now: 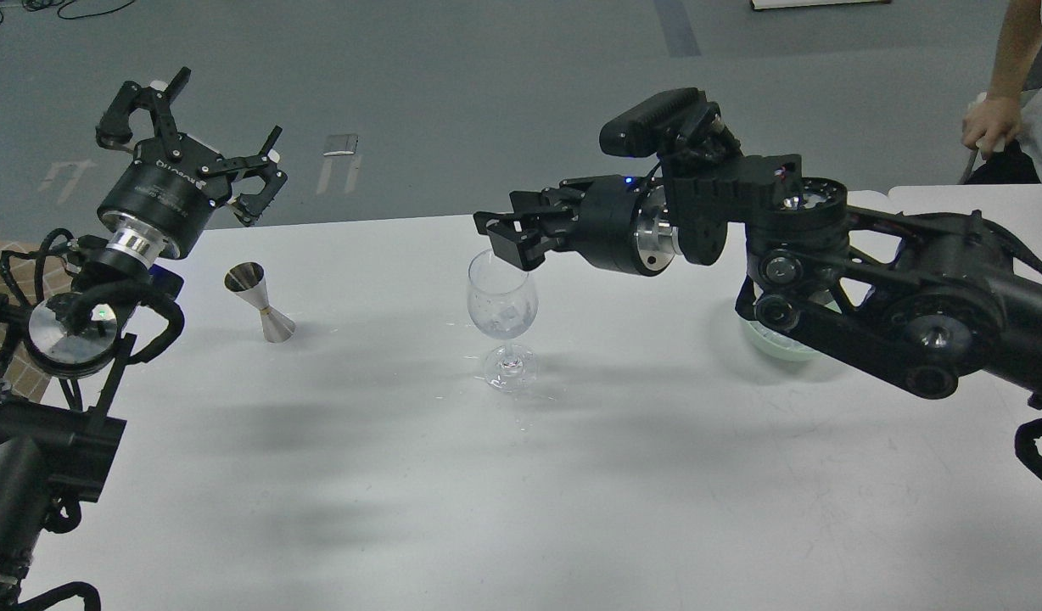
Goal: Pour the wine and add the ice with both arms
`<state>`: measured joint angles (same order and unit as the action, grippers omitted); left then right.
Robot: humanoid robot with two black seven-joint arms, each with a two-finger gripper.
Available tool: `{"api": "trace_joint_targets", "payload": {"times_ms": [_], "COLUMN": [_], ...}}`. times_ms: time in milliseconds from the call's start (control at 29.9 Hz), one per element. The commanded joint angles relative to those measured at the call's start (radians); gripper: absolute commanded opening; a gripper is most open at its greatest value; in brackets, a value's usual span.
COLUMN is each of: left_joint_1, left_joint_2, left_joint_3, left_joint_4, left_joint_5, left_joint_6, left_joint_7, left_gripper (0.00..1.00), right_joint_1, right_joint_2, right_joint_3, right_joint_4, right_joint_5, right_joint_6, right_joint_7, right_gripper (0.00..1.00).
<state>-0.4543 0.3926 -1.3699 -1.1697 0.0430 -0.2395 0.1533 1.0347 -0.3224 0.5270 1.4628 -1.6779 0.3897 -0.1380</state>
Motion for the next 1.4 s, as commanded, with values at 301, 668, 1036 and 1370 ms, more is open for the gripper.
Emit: {"api": "trace_joint_targets", "payload": {"times_ms": [301,668,1036,1370], "left_joint_1": [-0.014,-0.052,-0.049,-0.098], "left_joint_2": [-0.011,-0.067,-0.093,-0.092], "left_joint_3": [0.022,0.022,0.015,0.018], "left_joint_4": [0.005,0.031,0.084,0.182], "left_joint_5": [0.015,0.026,0.029,0.037], "left_joint_6": [-0.003,-0.02,-0.017,-0.018], "left_joint_7": [0.0,0.014,-0.001,-0.014], "left_gripper": [0.98,0.98,0.98,0.97], "right_joint_1": [-0.172,-0.219,-0.102,-0.139], "right_joint_2": [0.107,0.243,0.233,0.319], "right_joint_3": [0.459,0.829,0.935,0.936], "right_joint_4": [-0.031,-0.233,-0.686,-0.736], "right_joint_5": [0.043,0.635,1.194,1.373], "right_joint_6": [-0.103,-0.111,-0.1,-0.042], "right_joint_7": [0.003,0.011,0.014,0.018], "right_gripper": [1.0,1.0,1.0,1.0]}}
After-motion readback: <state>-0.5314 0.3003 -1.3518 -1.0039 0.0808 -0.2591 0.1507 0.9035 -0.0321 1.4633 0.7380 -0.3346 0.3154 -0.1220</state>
